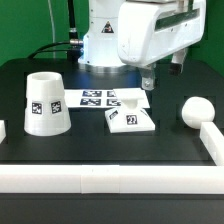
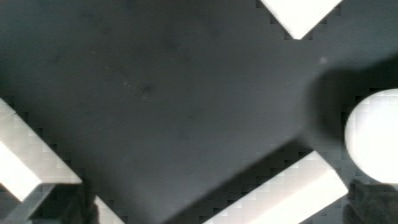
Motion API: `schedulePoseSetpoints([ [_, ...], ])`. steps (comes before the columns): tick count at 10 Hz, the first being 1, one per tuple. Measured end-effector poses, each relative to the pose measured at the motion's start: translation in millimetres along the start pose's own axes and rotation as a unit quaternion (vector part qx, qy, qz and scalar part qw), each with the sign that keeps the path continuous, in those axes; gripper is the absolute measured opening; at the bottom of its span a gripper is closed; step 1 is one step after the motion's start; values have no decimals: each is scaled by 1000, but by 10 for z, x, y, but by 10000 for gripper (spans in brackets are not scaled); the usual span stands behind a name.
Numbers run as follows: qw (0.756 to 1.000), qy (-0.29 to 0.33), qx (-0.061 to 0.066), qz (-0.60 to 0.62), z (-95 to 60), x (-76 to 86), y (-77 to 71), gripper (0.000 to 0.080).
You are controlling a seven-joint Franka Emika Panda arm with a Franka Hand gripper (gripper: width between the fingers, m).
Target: Assemble lamp
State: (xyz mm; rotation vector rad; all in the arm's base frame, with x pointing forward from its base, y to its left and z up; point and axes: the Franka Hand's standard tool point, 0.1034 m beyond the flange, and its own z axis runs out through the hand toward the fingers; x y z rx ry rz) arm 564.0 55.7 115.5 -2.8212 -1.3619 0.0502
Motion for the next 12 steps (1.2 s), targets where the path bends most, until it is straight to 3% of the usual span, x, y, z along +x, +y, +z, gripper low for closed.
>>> schedulePoseSetpoints([
  [4,1000,-1,0,0,9,-13,-5,699],
  [9,1000,-13,10,10,267,-823,-393,699],
  [12,1000,-13,10,24,258,-858,-383,699],
])
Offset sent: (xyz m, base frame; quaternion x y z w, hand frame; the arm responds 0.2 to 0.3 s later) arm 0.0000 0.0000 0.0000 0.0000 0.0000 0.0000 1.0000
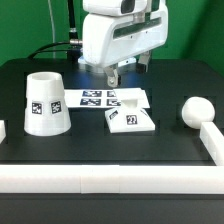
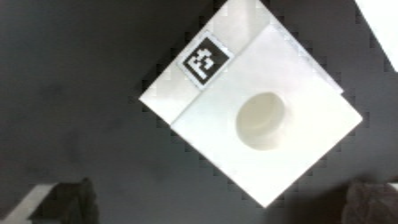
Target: Assemble lamp
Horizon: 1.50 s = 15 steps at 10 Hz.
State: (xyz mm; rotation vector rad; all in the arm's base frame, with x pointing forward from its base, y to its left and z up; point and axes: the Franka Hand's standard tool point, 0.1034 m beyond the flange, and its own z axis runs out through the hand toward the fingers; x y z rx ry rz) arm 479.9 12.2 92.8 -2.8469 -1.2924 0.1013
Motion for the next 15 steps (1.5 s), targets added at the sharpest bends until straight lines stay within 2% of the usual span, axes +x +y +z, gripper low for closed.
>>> schedulePoseSetpoints([
  [3,996,0,1,88,9,0,-11,699],
  [4,988,4,-1,157,28,-6,-21,699],
  [10,932,13,15,361,66,7,-71,699],
  [11,928,12,16,371,99,3,-82,699],
  [15,938,21,13,345,272,-11,-66,699],
])
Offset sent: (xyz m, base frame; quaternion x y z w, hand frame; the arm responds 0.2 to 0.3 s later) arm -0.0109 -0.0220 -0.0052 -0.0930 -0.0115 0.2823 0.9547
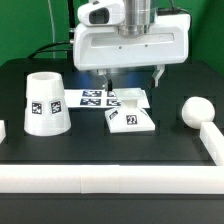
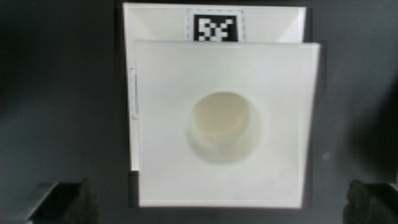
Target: Assemble lamp
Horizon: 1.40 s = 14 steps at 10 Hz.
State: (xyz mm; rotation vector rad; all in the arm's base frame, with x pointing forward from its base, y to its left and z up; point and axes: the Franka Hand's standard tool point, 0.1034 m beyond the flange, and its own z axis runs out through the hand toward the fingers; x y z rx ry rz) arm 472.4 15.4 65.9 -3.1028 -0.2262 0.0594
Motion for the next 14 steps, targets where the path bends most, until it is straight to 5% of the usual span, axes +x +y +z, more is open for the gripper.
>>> schedulePoseSetpoints([
  [4,1000,-2,6,0,215,-45,49,699],
  [6,1000,-3,9,0,221,-55,57,699],
  [8,1000,-3,9,0,224,-55,54,534],
  [14,1000,-3,9,0,224,-55,53,534],
])
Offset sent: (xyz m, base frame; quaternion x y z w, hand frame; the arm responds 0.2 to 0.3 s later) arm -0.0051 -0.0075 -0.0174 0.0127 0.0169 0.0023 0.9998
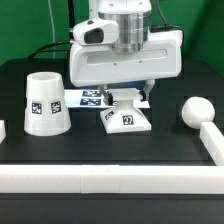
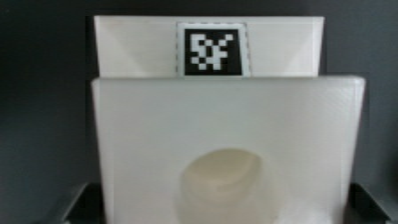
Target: Assemble lamp
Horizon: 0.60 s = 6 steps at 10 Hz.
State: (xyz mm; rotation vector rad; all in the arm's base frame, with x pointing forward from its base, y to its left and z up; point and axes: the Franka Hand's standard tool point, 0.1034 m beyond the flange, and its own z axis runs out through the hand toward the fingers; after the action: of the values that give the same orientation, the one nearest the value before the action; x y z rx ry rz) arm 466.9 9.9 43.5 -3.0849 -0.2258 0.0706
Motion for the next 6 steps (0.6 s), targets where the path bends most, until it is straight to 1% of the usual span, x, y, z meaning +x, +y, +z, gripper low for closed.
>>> schedulePoseSetpoints([
  [2,1000,1,0,0,2,19,-6,534],
  [5,1000,21,1,-3,-16,411,-97,535],
  [6,999,27,6,17,-22,557,-139,535],
])
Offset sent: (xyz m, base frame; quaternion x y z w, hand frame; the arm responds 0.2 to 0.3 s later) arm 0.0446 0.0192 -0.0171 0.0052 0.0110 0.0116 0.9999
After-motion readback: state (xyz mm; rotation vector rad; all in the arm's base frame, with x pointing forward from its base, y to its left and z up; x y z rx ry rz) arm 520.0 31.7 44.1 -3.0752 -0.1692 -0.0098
